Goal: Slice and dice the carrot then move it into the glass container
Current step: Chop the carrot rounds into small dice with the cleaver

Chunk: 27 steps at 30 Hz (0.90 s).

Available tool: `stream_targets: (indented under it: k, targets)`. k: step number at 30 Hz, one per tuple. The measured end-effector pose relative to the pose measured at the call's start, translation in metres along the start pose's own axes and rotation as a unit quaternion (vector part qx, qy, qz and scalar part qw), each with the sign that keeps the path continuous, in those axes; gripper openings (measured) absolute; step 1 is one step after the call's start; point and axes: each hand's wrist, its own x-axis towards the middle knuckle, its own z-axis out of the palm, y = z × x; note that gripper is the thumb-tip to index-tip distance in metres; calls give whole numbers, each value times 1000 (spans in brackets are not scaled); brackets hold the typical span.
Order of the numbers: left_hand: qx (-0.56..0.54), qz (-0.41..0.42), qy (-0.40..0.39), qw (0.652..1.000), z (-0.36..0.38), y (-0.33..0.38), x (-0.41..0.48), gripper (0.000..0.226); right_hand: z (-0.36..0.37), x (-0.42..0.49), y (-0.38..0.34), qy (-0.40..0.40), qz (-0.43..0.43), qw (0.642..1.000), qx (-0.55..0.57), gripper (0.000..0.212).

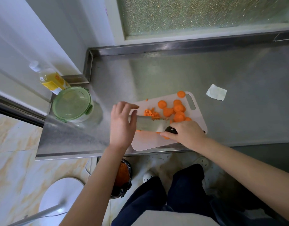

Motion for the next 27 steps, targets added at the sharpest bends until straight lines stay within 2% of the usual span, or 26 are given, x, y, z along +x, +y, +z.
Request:
stream_targets:
  k: [3, 6, 9, 13, 17, 19, 22, 24, 27]
  targets:
    - [-25, -37, -169, 985, 12, -7, 4, 24, 6, 1, 0, 44, -51, 998, 8, 52]
    - [-5, -94, -308, 947, 23, -10, 6, 38, 8, 1, -3, -10, -49, 999, -9, 53]
    - [-9, -124, -363, 923, 25, -8, 10, 34, 8, 1, -4, 30, -99, 995, -11, 55]
    - [-48, -162, -372, 913, 22, -5, 16, 18, 9, 0, -4, 58, -116, 991, -35, 59]
    - [-35, -183, -356, 916, 28, -9, 17, 16, 12, 1, 1, 89, -146, 985, -39, 56]
    - [-27, -204, -321, 925, 31, -13, 17, 15, 15, 2, 4, 88, -149, 984, -39, 54]
    - [-55, -202, -205, 956, 29, -16, 16, 13, 11, 2, 3, 48, -120, 991, -39, 58]
    - [-61, -171, -100, 978, 21, -13, 15, 13, 5, 1, 1, -22, -45, 999, -20, 58]
    - [-59, -109, 39, 992, 8, -4, 11, 12, 0, 2, -3, -22, 21, 999, 30, 52]
